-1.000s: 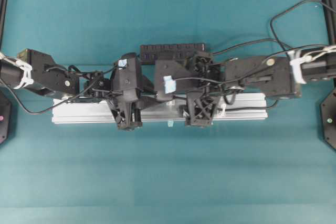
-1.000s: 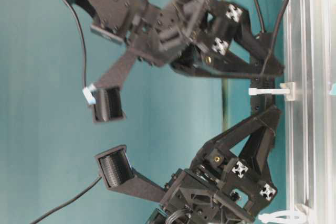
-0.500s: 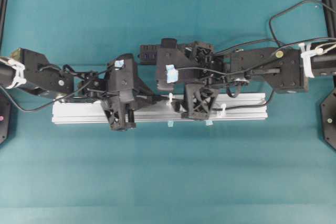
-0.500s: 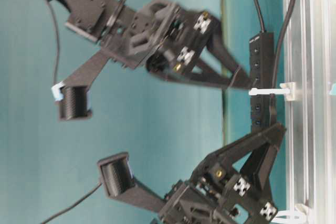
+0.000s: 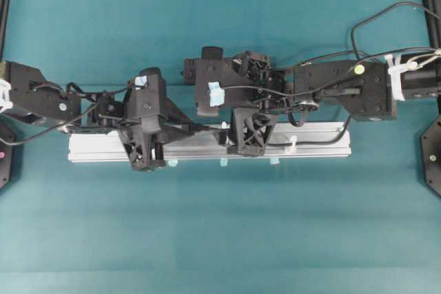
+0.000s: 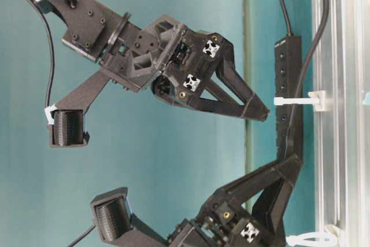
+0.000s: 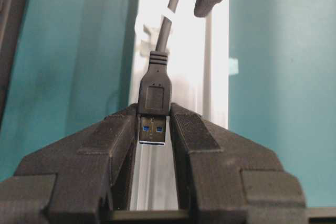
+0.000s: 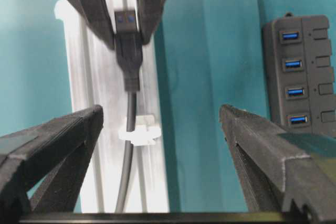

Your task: Pass the USB cable through three rings with both arms.

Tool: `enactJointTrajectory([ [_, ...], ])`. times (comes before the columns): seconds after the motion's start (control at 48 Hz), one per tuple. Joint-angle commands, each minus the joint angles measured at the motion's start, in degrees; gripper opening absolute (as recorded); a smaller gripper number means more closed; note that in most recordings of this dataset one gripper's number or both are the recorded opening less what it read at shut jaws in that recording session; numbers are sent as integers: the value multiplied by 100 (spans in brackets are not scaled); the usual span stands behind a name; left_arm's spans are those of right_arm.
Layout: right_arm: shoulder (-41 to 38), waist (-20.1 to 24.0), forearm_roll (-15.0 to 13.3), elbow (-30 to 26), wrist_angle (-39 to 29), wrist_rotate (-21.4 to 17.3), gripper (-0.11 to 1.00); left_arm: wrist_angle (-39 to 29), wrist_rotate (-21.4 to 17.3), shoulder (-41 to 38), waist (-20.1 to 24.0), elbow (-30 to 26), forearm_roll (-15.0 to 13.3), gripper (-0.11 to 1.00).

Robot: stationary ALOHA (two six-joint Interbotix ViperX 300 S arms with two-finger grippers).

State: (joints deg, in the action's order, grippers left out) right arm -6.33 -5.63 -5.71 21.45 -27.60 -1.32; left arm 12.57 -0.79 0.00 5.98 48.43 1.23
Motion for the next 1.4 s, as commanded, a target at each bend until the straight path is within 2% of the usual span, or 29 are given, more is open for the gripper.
enactJointTrajectory([
  [0.0, 44, 26, 0, -97, 35, -18, 80, -62, 9, 141, -9, -53, 0, 23],
  [0.333, -9, 26, 0, -132, 18, 9, 80, -97, 9, 325, -9, -70, 9, 23],
  [0.625, -202, 132, 0, -202, 62, 44, 79, -422, 0, 642, -9, -53, 9, 23],
  [0.979, -483, 141, -9, -360, 562, 35, 73, -439, 9, 633, -9, -88, 0, 23],
  [1.104, -571, 141, 0, -448, 589, 35, 58, -439, 9, 633, -9, -88, 9, 23],
  [1.292, -580, 141, 0, -483, 633, 44, 15, -439, 9, 633, -18, -88, 9, 23],
  [1.375, -580, 141, -9, -475, 633, 44, 1, -448, 9, 633, -18, -79, 9, 23],
])
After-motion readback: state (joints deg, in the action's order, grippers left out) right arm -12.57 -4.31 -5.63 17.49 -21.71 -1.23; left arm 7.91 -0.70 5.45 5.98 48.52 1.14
